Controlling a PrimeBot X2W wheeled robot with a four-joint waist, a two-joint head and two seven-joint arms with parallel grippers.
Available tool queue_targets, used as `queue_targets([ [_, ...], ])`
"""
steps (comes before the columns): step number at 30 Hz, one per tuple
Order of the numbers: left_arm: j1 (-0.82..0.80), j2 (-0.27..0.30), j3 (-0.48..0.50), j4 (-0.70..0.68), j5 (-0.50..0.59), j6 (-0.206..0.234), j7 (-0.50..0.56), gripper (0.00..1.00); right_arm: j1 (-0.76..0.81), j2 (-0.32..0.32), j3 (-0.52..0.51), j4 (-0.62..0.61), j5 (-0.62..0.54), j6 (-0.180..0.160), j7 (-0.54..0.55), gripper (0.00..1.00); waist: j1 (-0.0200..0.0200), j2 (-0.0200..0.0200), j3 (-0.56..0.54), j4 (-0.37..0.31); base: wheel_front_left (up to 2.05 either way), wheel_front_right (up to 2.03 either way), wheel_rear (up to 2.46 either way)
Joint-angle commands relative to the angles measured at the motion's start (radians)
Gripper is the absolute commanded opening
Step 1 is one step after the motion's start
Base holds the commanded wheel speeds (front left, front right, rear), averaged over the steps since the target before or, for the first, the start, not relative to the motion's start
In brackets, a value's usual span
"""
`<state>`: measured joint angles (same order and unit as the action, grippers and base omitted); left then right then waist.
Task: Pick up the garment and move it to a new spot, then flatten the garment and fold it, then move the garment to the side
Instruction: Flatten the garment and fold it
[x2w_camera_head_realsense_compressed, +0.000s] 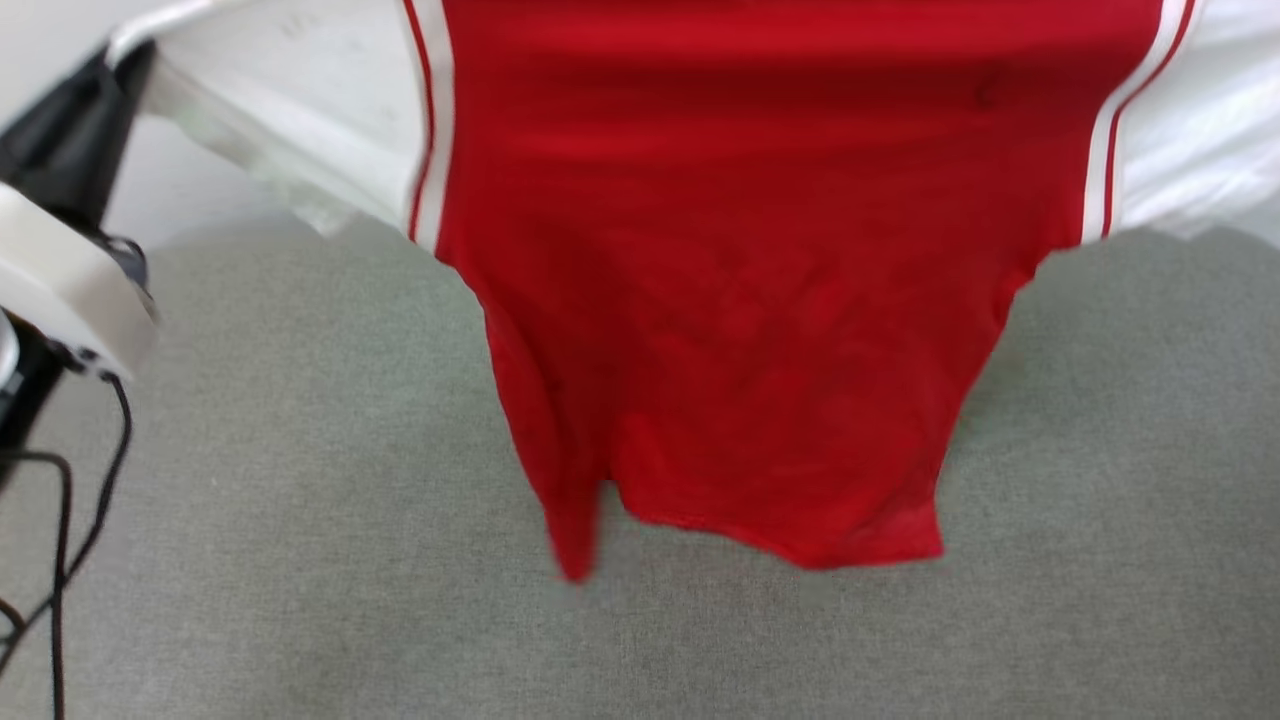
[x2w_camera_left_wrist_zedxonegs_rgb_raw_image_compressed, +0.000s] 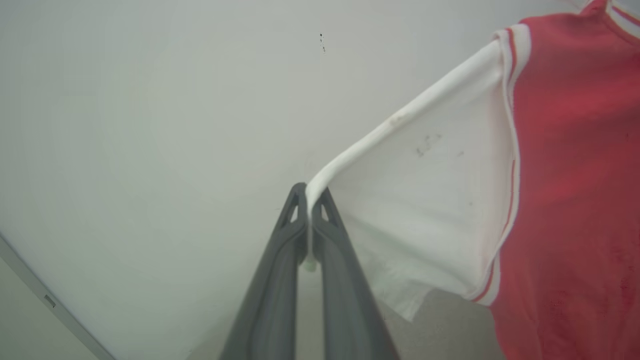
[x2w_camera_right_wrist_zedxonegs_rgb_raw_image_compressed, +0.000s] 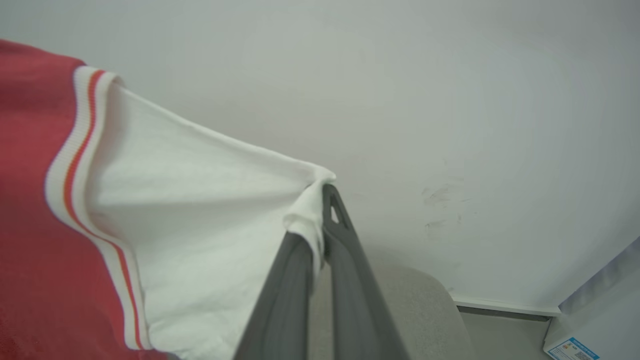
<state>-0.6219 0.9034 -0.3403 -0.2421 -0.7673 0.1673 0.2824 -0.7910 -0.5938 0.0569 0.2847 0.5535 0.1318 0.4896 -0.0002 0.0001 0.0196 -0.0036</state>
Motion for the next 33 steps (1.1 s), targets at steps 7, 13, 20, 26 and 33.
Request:
queue_targets([
  [7,-0.171,0.019,0.025,0.100,0.021,-0.061,-0.004,0.00,-0.151,-0.021,0.005,0.002,-0.041,-0.002,-0.002,0.00,0.0002,-0.0001,0.134,0.004,0.00,0.00,0.00],
  [13,-0.337,0.008,0.016,0.203,0.058,-0.110,-0.007,0.00,-0.298,-0.023,0.004,0.044,-0.082,-0.002,-0.027,0.00,0.0002,-0.0001,0.252,0.014,0.00,0.00,0.00],
  [20,-0.593,-0.040,0.000,0.398,0.133,-0.167,-0.069,0.00,-0.535,0.019,-0.011,0.163,-0.159,-0.003,-0.113,0.00,0.0002,-0.0001,0.423,0.017,0.00,0.00,0.00],
  [26,-0.823,-0.108,-0.023,0.567,0.207,-0.199,-0.158,0.00,-0.741,0.066,-0.066,0.288,-0.242,-0.003,-0.237,0.00,0.0002,-0.0001,0.538,0.023,0.00,0.00,0.00],
  [33,-1.041,-0.197,-0.052,0.770,0.271,-0.221,-0.288,0.00,-0.931,0.116,-0.121,0.439,-0.352,-0.004,-0.392,0.00,0.0002,-0.0001,0.626,0.033,0.00,0.00,0.00],
])
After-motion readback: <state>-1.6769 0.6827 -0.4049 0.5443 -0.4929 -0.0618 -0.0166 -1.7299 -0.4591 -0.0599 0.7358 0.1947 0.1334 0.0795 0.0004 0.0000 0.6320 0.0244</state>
